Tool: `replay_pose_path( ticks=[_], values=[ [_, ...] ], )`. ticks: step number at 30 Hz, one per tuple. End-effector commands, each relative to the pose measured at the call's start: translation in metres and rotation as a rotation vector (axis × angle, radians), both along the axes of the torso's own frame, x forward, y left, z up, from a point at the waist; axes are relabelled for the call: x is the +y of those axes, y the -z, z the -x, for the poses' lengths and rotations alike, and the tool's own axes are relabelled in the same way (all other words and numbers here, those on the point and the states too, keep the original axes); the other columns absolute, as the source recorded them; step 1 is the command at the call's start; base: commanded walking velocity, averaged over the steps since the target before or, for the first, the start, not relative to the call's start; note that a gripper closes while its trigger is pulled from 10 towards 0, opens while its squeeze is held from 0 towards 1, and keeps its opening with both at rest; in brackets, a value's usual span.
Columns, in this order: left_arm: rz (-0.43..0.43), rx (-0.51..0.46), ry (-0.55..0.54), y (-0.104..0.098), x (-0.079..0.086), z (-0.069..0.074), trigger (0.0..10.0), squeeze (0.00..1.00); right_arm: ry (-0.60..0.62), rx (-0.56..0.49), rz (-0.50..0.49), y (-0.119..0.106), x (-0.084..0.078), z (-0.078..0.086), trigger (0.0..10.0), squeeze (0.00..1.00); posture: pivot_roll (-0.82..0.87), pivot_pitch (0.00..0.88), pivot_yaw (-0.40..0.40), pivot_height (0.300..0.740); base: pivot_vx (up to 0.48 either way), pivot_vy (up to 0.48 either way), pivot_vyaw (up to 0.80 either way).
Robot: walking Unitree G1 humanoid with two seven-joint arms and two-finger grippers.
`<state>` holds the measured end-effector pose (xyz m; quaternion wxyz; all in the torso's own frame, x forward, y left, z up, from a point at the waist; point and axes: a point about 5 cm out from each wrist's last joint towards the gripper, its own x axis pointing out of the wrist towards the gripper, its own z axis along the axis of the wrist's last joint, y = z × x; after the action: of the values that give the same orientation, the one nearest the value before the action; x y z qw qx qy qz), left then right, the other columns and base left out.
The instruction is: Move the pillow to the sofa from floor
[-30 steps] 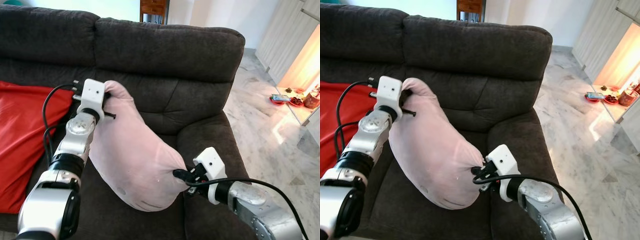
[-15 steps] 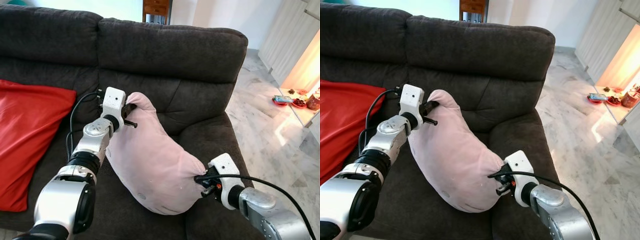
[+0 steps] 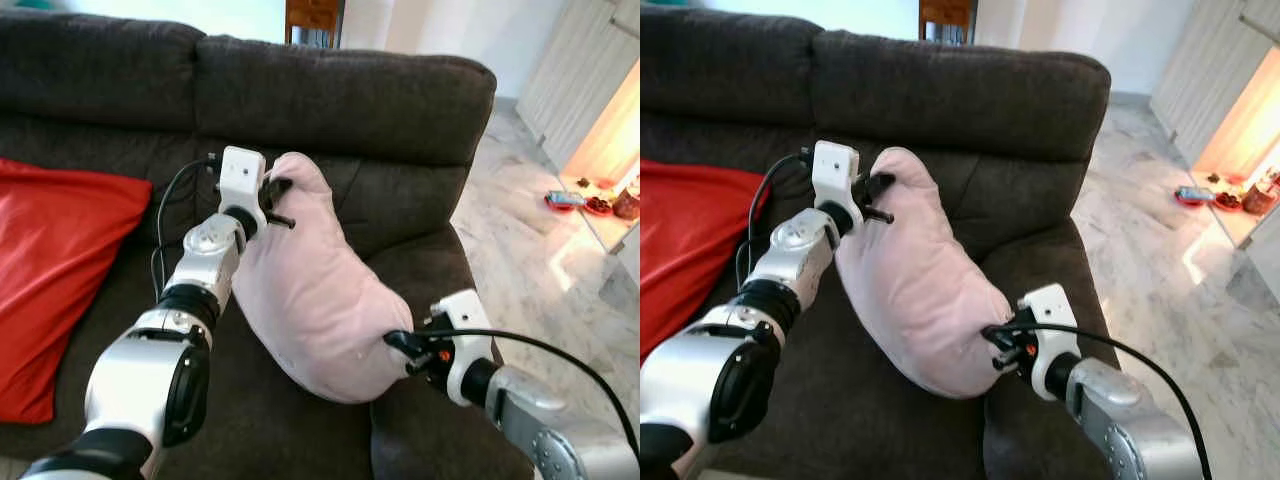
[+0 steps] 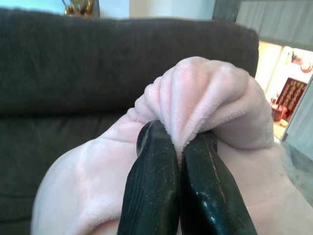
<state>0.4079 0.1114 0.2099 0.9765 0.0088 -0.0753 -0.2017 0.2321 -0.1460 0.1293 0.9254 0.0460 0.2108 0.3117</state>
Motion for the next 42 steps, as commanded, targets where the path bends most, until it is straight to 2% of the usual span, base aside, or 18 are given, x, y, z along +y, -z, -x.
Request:
replay_pose_path(
  ticks=[1,6,13,18,26,33,35,42],
  values=[
    [-0.006,-0.028,0.088,-0.01,-0.021,0.0,10.0,0.0,-0.101,-0.116,-0.062,-0.027,0.015,0.004,10.0,0.0,0.0,0.0,-0.082,0.74,0.0,0.0,0.0],
    [-0.013,-0.011,0.134,-0.009,-0.031,0.001,10.0,0.0,-0.143,-0.111,-0.081,-0.031,0.018,0.014,10.0,0.0,-0.01,0.0,-0.079,0.74,0.0,0.0,0.0],
    [-0.022,0.02,0.25,-0.005,-0.054,0.006,10.0,0.0,-0.198,-0.084,-0.091,-0.029,0.022,0.032,10.0,0.0,-0.02,0.0,-0.073,0.74,0.0,0.0,0.0],
    [-0.035,0.031,0.329,-0.005,-0.071,0.011,10.0,0.0,-0.142,0.003,0.008,-0.009,0.009,0.038,10.0,0.0,-0.03,0.0,-0.067,0.74,0.0,0.0,0.0],
    [-0.06,0.078,0.375,0.002,-0.09,0.016,10.0,0.0,-0.061,0.054,0.076,0.004,-0.005,0.036,10.0,0.0,-0.05,0.0,-0.062,0.74,0.0,0.0,0.0],
    [-0.092,0.159,0.368,0.013,-0.092,0.016,10.0,0.0,-0.047,0.077,0.11,0.01,-0.007,0.037,10.0,0.0,-0.06,0.0,-0.062,0.74,0.0,0.0,0.0],
    [-0.018,0.229,0.335,0.019,-0.086,0.015,10.0,0.0,-0.002,0.1,0.139,0.018,-0.01,0.035,10.0,0.0,-0.06,0.0,-0.063,0.74,0.0,0.0,0.0],
    [0.062,0.319,0.27,0.031,-0.071,0.012,10.0,0.0,0.052,0.14,0.149,0.027,-0.013,0.036,10.0,0.0,-0.08,0.0,-0.07,0.74,0.0,0.0,0.0]
  ],
)
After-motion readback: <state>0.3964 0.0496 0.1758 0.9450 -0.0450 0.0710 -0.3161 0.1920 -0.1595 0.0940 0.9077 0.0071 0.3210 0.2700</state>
